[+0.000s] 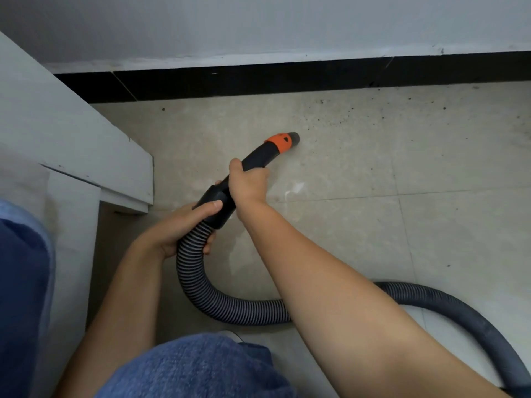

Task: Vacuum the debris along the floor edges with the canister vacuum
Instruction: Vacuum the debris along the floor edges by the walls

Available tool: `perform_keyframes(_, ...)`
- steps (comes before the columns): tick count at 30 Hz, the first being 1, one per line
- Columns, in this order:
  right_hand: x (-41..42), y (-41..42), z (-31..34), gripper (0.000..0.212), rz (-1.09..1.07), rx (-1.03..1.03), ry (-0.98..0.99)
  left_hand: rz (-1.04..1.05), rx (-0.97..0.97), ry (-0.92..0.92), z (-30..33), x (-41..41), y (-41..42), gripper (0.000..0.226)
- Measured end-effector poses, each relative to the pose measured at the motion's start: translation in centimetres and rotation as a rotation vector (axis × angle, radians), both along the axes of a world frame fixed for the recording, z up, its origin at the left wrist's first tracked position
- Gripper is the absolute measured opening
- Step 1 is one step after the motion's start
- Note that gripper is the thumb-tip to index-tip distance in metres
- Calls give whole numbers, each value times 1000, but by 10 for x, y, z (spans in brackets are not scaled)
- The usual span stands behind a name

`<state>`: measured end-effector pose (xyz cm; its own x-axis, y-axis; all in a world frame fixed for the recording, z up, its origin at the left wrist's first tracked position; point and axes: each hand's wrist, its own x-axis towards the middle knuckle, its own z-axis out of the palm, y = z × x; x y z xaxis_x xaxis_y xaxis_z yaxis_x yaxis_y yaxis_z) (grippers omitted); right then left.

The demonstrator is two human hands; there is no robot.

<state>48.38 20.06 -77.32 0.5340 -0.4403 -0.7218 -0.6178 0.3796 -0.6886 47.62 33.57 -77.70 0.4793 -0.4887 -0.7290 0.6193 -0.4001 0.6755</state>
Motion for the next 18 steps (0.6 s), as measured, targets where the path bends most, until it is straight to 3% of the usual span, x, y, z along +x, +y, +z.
perform_keyframes(7, 15, 15, 11, 53, 59, 84, -29, -6, 40, -67, 9, 12, 19, 91)
perform_keyframes(14, 1, -18, 3, 47, -84, 4, 22, -63, 36, -53, 8, 10, -21, 90)
perform_keyframes(16, -1, -32, 3, 46, -106, -34, 22, -39, 9, -44, 3, 5, -38, 77)
perform_keyframes(18, 0, -42, 2, 46, -119, -54, 19, -6, -4, -36, 0, 0, -54, 48)
